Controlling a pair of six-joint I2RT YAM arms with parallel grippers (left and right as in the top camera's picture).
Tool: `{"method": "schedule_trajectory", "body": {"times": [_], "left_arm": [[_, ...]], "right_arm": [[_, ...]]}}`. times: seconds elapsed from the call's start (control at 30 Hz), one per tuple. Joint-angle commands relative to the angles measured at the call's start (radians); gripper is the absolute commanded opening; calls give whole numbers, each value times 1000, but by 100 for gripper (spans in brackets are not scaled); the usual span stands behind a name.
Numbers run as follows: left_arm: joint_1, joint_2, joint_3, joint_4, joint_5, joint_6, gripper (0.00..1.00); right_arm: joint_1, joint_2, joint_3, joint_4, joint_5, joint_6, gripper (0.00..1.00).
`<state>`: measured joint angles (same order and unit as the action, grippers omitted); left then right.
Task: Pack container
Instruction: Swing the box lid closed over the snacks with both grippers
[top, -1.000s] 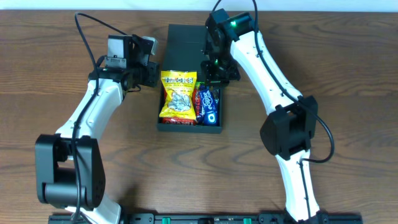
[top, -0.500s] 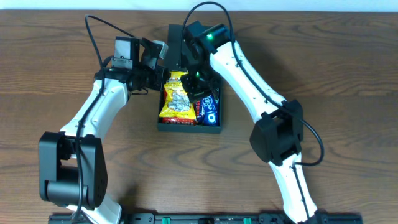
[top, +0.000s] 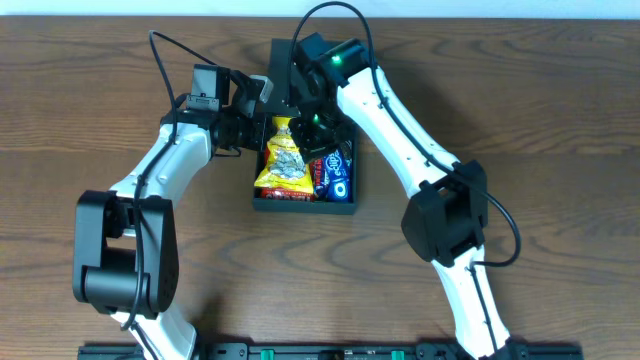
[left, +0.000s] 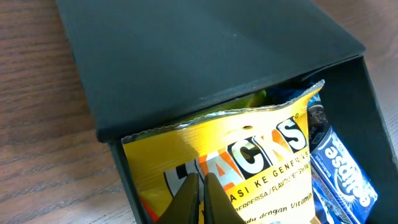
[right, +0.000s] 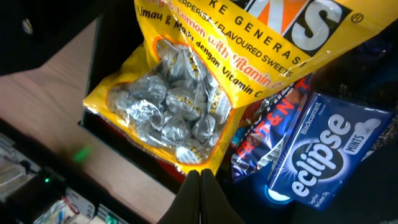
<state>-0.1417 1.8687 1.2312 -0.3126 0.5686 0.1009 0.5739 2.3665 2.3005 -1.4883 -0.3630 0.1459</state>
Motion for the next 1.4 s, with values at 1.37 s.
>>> {"method": "schedule_trajectory", "body": {"times": [1.37], "left_arm": [[116, 492, 518, -5, 132, -425, 6]], "right_arm": [[-414, 273, -5, 517, -244, 211, 2]]}}
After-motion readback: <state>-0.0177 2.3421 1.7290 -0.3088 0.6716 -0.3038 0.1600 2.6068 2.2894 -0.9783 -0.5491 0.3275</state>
